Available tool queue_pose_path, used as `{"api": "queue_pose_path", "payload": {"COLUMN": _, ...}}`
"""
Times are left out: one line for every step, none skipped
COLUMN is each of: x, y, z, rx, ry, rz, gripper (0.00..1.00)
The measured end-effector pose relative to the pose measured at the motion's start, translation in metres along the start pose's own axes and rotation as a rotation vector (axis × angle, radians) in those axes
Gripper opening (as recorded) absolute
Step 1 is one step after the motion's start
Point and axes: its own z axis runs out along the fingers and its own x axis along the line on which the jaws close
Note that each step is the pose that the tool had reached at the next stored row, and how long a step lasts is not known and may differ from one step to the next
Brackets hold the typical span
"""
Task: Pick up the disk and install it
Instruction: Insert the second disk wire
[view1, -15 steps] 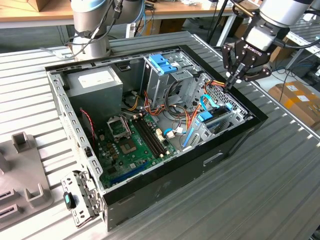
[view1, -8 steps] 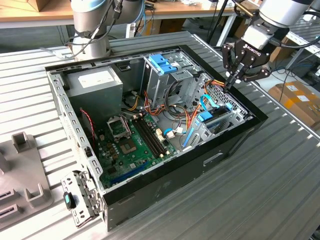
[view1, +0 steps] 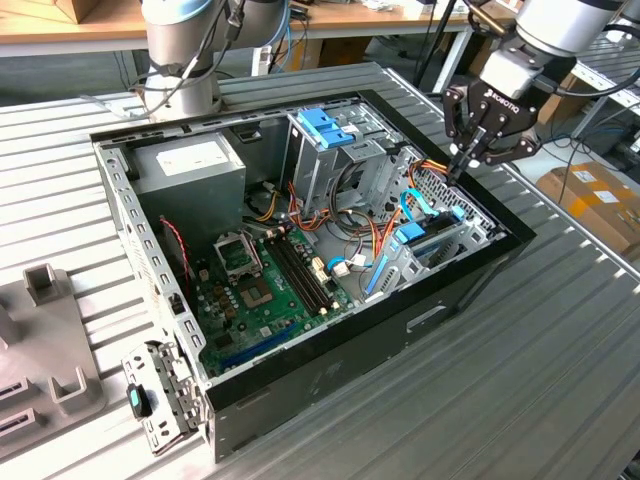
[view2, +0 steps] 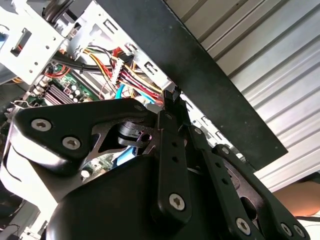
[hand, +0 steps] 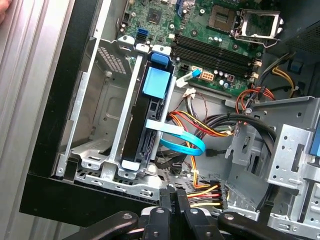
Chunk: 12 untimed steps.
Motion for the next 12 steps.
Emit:
{"api": "queue_pose_path", "payload": {"x": -0.0003, "y": 0.0008, "z": 0.0, "rx": 0.0001, "ry": 0.0003, "rz": 0.004, "gripper": 0.16}}
{"api": "queue_pose_path", "payload": {"x": -0.0005, "y": 0.0017, "z": 0.0, "rx": 0.0002, "ry": 0.0003, "rz": 0.006, "gripper": 0.16}}
{"api": "queue_pose_path", "payload": {"x": -0.0008, "y": 0.0031, "z": 0.0003, "rx": 0.0004, "ry": 0.0002, "rz": 0.009, "gripper": 0.16}}
{"api": "queue_pose_path", "payload": {"x": -0.0011, "y": 0.0042, "z": 0.0004, "rx": 0.0005, "ry": 0.0001, "rz": 0.01, "gripper": 0.16}}
{"api": "queue_pose_path", "payload": {"x": -0.0017, "y": 0.0062, "z": 0.0006, "rx": 0.0005, "ry": 0.0001, "rz": 0.012, "gripper": 0.16}}
{"api": "queue_pose_path", "payload": {"x": -0.0024, "y": 0.009, "z": 0.0009, "rx": 0.0006, "ry": 0.0001, "rz": 0.014, "gripper": 0.16}}
{"api": "queue_pose_path", "payload": {"x": -0.0027, "y": 0.0103, "z": 0.001, "rx": 0.0006, "ry": 0.0, "rz": 0.014, "gripper": 0.16}}
{"api": "queue_pose_path", "payload": {"x": -0.0031, "y": 0.0121, "z": 0.0013, "rx": 0.0007, "ry": 0.0001, "rz": 0.015, "gripper": 0.16}}
{"api": "queue_pose_path", "payload": {"x": -0.0037, "y": 0.0142, "z": 0.0017, "rx": 0.0007, "ry": 0.0001, "rz": 0.017, "gripper": 0.16}}
{"api": "queue_pose_path", "payload": {"x": -0.0038, "y": 0.0149, "z": 0.0019, "rx": 0.0007, "ry": 0.0, "rz": 0.017, "gripper": 0.16}}
{"api": "queue_pose_path", "payload": {"x": -0.0038, "y": 0.0149, "z": 0.0019, "rx": 0.0008, "ry": 0.0001, "rz": 0.017, "gripper": 0.16}}
{"api": "queue_pose_path", "payload": {"x": -0.0039, "y": 0.0149, "z": 0.0019, "rx": 0.0008, "ry": 0.0001, "rz": 0.017, "gripper": 0.16}}
